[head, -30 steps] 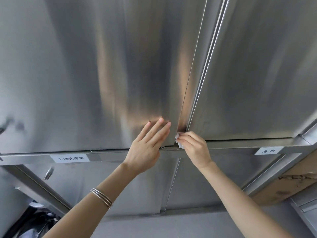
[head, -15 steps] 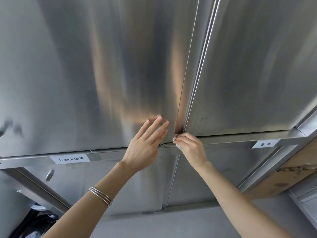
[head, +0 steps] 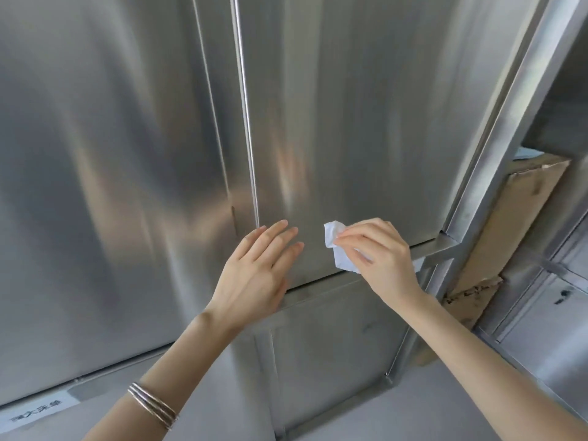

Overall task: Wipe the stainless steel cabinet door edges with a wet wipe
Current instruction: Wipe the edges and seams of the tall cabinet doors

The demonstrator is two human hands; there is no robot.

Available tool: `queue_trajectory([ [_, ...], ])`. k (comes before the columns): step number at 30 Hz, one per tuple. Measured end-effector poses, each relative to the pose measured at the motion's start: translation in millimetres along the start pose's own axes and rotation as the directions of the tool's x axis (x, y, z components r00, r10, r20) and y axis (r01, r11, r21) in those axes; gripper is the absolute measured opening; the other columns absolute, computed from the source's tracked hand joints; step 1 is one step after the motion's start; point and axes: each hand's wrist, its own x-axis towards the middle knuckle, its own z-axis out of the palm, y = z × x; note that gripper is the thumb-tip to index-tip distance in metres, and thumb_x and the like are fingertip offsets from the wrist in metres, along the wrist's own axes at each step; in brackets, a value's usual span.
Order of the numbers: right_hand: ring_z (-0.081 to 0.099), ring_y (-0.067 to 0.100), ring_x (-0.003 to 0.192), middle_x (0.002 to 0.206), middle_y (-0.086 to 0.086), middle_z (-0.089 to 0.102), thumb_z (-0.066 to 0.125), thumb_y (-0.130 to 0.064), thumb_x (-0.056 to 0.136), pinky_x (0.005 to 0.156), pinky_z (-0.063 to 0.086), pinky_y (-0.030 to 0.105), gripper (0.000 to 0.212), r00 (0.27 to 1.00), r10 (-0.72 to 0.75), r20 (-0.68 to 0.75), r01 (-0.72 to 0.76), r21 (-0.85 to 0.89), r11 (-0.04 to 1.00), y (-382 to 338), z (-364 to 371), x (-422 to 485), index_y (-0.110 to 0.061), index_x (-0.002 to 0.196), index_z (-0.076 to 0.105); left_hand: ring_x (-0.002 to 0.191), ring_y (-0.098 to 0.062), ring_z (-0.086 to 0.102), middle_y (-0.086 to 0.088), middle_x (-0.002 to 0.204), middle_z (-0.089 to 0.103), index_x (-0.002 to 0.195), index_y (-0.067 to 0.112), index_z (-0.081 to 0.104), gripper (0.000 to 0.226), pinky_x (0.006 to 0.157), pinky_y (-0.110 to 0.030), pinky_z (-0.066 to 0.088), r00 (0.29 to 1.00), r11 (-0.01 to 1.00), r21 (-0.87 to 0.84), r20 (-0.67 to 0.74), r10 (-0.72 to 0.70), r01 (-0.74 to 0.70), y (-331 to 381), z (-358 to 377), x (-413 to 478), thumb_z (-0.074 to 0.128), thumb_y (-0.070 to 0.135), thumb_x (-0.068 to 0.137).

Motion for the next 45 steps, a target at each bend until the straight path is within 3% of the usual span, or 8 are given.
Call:
queue_trajectory([
  [6,0.064,0.024,0.071,0.082,0.003,0.07,0.064,0.012,0.074,0.057,0.044,0.037,0.023,0.997,-0.061,-0.056,0.051,-0.164,0.985,61.1,-65.9,5.8,-0.007,0.08,0.075,0.127,-0.032,0.053,-0.012,0.128,0.061,0.115,0.006,0.068,0.051,0.107,-0.043,0.038,0.995,0.999,0.017,-0.089,0.047,-0.046,35.2,12.8,82.1,0.04,0.005,0.073],
  [11,0.062,0.025,0.071,0.084,0.006,0.069,0.066,0.016,0.073,0.06,0.048,0.038,0.022,0.994,-0.079,-0.081,0.065,-0.165,0.984,122.7,-113.6,15.9,-0.003,0.08,0.074,0.128,-0.032,0.051,-0.012,0.13,0.06,0.117,0.006,0.067,0.048,0.11,-0.041,0.029,0.984,0.996,0.089,-0.171,0.04,-0.025,70.2,28.0,152.6,0.051,0.003,0.071],
  [15,0.061,0.022,0.074,0.085,0.005,0.069,0.068,0.015,0.073,0.066,0.048,0.033,0.02,0.986,-0.125,-0.106,0.107,-0.157,0.982,177.3,-143.2,32.1,-0.004,0.079,0.073,0.127,-0.031,0.053,-0.011,0.128,0.062,0.115,0.007,0.069,0.052,0.111,-0.045,0.035,0.972,0.988,0.15,-0.236,-0.006,0.043,100.3,35.0,211.3,0.068,0.0,0.064],
  [24,0.058,0.021,0.072,0.083,0.003,0.067,0.068,0.008,0.079,0.069,0.047,0.027,0.013,0.966,-0.166,-0.199,0.14,-0.137,0.981,263.4,-173.7,93.3,-0.004,0.082,0.072,0.137,-0.031,0.042,-0.01,0.143,0.05,0.129,0.006,0.061,0.061,0.11,-0.054,0.035,0.966,0.938,0.287,-0.225,-0.13,0.193,136.0,25.1,313.3,0.078,0.02,0.073],
  [30,0.058,0.02,0.071,0.082,0.002,0.066,0.064,0.002,0.082,0.067,0.046,0.025,0.012,0.935,-0.143,-0.324,0.102,-0.139,0.985,296.9,-174.8,136.1,-0.007,0.081,0.072,0.14,-0.03,0.036,-0.006,0.15,0.042,0.135,0.01,0.056,0.079,0.109,-0.055,0.035,0.959,0.884,0.406,-0.246,-0.139,0.232,138.1,30.8,372.3,0.084,0.041,0.068],
  [35,0.057,0.019,0.072,0.082,0.0,0.065,0.065,0.001,0.082,0.066,0.045,0.023,0.013,0.913,-0.116,-0.392,0.051,-0.174,0.983,314.6,-171.0,158.7,-0.01,0.082,0.072,0.148,-0.028,0.016,0.0,0.16,0.021,0.15,0.016,0.032,0.111,0.116,-0.058,0.018,0.952,0.824,0.482,-0.213,-0.221,0.299,127.9,39.4,414.8,0.078,0.063,0.061],
  [40,0.057,0.022,0.068,0.081,0.0,0.065,0.066,0.003,0.081,0.064,0.044,0.024,0.014,0.897,-0.165,-0.409,0.069,-0.24,0.968,329.3,-159.4,175.4,-0.009,0.08,0.071,0.143,-0.024,0.031,0.002,0.155,0.035,0.145,0.021,0.043,0.117,0.116,-0.052,0.021,0.939,0.864,0.444,-0.333,-0.085,0.236,100.5,48.7,411.3,0.084,0.066,0.045],
  [45,0.057,0.02,0.072,0.082,0.0,0.065,0.063,0.0,0.084,0.067,0.044,0.023,0.013,0.899,-0.166,-0.406,0.073,-0.234,0.969,336.3,-145.7,185.1,-0.01,0.083,0.071,0.146,-0.019,0.024,0.004,0.157,0.03,0.148,0.024,0.038,0.116,0.12,-0.047,0.009,0.935,0.891,0.411,-0.353,-0.041,0.194,87.9,52.1,409.3,0.081,0.067,0.049],
])
